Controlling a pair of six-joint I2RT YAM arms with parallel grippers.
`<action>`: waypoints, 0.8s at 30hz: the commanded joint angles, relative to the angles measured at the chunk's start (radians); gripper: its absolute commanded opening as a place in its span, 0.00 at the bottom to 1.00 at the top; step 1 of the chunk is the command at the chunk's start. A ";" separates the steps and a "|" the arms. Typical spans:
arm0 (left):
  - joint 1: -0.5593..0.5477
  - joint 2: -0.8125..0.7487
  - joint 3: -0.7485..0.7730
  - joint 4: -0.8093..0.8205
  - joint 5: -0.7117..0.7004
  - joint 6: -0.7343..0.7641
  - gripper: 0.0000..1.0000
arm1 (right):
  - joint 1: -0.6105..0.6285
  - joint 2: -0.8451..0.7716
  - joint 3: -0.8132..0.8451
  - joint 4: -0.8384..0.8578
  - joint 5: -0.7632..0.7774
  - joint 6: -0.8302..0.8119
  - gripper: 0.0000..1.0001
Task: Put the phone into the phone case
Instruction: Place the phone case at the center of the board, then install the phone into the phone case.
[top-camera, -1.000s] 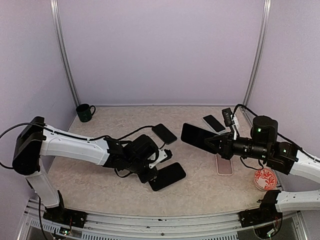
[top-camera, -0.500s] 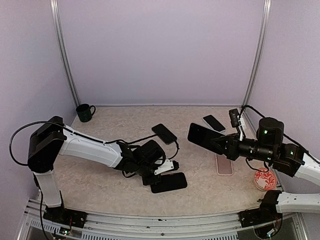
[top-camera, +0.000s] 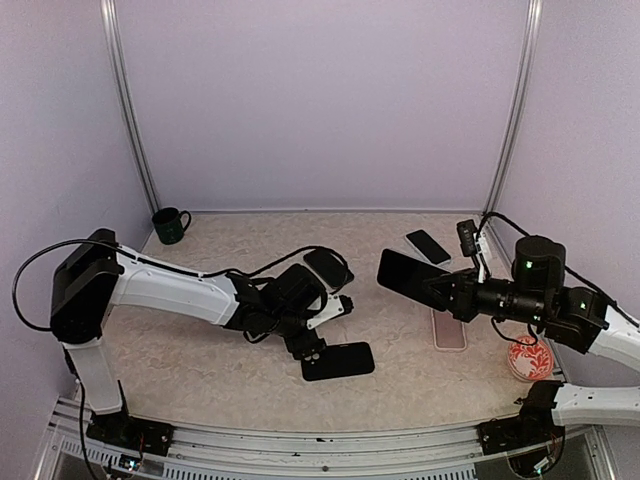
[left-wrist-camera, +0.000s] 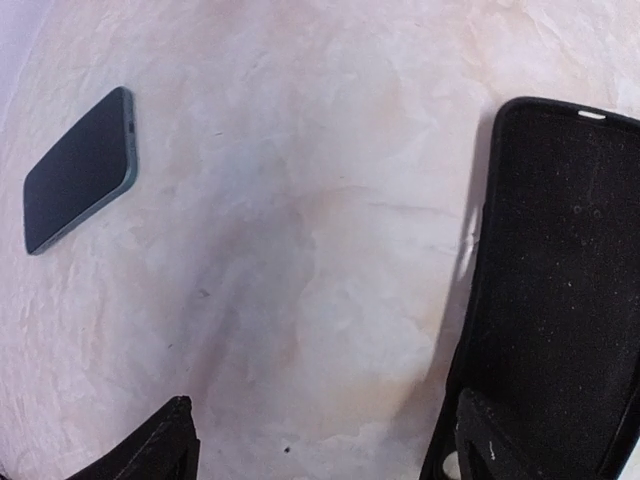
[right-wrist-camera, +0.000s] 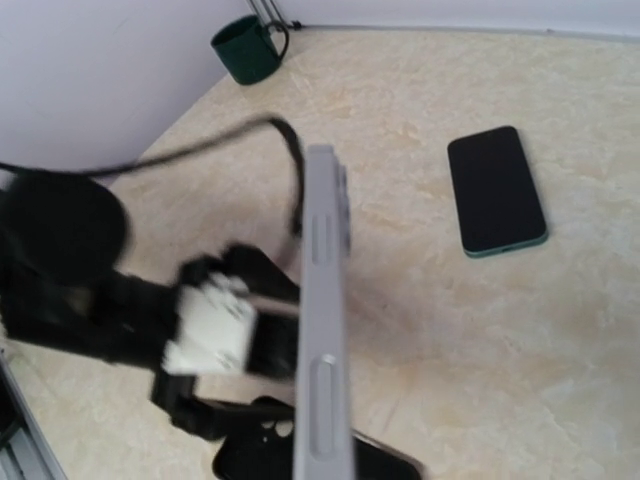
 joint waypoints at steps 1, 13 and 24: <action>0.004 -0.138 -0.039 0.013 -0.085 -0.136 0.89 | -0.018 0.021 0.015 0.053 0.011 0.001 0.00; -0.003 -0.449 -0.274 0.026 -0.165 -0.667 0.99 | -0.115 0.152 0.013 0.138 -0.183 0.027 0.00; -0.018 -0.613 -0.448 0.067 -0.269 -1.192 0.99 | -0.161 0.376 0.078 0.192 -0.354 0.025 0.00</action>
